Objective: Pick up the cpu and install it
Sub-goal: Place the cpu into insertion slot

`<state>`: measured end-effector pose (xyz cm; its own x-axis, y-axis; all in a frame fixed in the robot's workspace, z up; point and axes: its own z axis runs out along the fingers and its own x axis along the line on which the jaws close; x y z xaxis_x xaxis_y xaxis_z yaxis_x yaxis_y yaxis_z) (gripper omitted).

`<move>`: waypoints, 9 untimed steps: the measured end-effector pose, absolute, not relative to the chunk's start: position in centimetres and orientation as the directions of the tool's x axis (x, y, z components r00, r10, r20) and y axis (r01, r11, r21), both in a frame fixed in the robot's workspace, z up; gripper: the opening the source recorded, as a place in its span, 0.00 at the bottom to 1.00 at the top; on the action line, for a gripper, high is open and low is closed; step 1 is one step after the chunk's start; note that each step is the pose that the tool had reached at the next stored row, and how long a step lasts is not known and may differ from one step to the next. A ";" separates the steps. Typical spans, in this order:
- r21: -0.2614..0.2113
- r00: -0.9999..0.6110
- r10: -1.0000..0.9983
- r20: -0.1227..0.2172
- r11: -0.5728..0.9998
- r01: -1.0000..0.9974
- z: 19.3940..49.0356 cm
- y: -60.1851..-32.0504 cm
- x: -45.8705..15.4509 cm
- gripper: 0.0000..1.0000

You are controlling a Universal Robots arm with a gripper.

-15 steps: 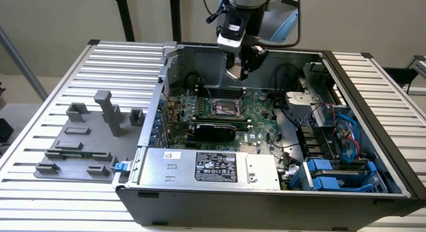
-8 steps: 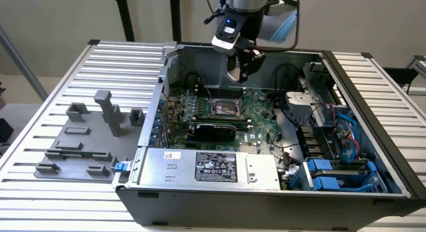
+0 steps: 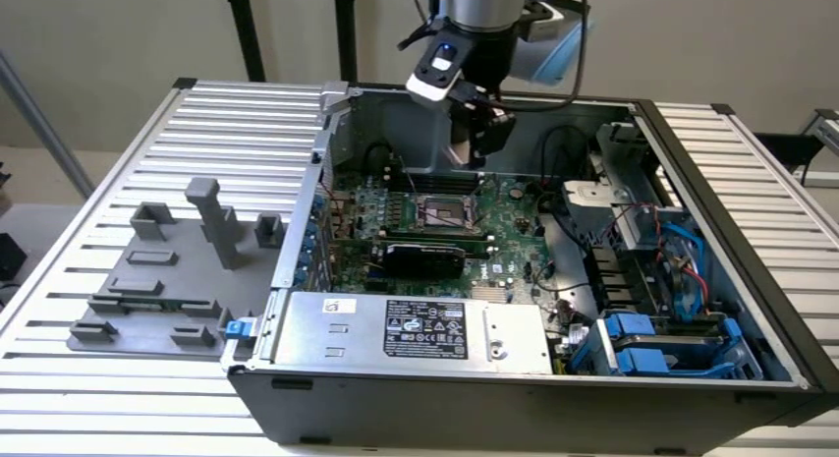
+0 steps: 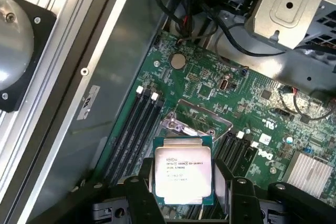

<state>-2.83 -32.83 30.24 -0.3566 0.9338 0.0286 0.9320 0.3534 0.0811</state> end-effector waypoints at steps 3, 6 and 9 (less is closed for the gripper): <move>0.081 -0.306 0.952 0.029 0.303 0.950 30.0 -32.8 -2.8 0.55; 0.081 -0.254 0.967 0.029 0.251 0.965 29.7 -32.8 -2.8 0.55; 0.080 -0.200 0.979 0.029 0.197 0.977 29.5 -32.8 -2.8 0.55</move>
<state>-2.83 -32.83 29.51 -0.1998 0.9794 0.0289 0.9772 0.1970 0.0797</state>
